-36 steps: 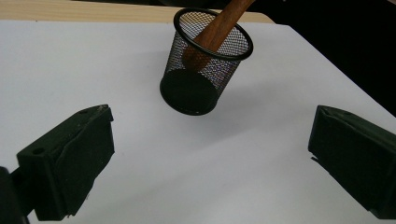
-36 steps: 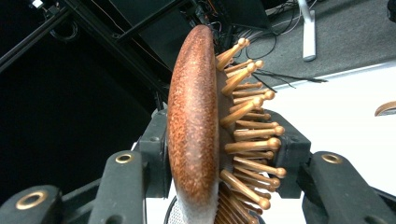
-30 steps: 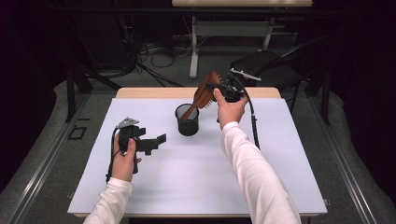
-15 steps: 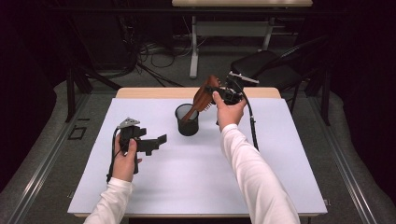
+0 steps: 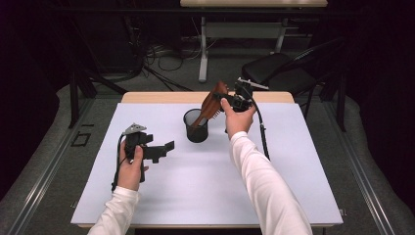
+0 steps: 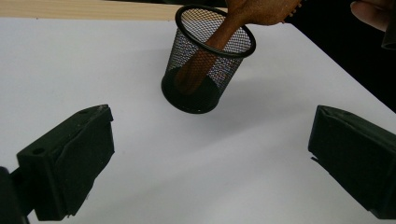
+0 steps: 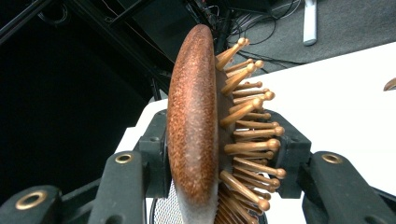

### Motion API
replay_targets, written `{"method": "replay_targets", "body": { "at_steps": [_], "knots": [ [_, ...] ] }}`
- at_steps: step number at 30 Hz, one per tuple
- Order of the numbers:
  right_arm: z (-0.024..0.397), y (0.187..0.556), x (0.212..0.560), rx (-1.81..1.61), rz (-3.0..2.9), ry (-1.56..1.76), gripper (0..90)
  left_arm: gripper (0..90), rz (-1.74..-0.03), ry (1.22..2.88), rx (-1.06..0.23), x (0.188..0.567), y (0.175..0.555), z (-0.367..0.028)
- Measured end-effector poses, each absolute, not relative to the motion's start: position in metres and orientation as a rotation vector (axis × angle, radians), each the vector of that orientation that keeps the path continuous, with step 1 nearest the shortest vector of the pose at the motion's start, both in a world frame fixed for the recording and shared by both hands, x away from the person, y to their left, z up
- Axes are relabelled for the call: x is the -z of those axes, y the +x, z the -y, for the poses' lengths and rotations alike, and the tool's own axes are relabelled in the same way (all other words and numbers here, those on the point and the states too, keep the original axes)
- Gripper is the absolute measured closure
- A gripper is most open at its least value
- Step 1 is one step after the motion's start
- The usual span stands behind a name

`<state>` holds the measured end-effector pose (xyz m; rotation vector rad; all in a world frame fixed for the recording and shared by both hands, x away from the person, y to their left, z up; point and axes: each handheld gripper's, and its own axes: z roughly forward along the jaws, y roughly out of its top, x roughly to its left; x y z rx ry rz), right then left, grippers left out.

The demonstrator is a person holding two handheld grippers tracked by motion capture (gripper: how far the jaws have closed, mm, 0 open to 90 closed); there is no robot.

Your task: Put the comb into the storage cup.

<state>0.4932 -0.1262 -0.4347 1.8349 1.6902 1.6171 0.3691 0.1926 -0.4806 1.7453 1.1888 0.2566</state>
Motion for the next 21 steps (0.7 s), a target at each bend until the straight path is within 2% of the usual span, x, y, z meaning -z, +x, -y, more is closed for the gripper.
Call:
{"method": "replay_targets", "body": {
  "at_steps": [21],
  "knots": [
    [0.1279, 0.4958, 0.4447, -1.622, -1.687, 1.882, 49.4, 0.3, -1.191, 1.747, -0.255, 0.4814, 0.3694, -0.1917]
  ]
}}
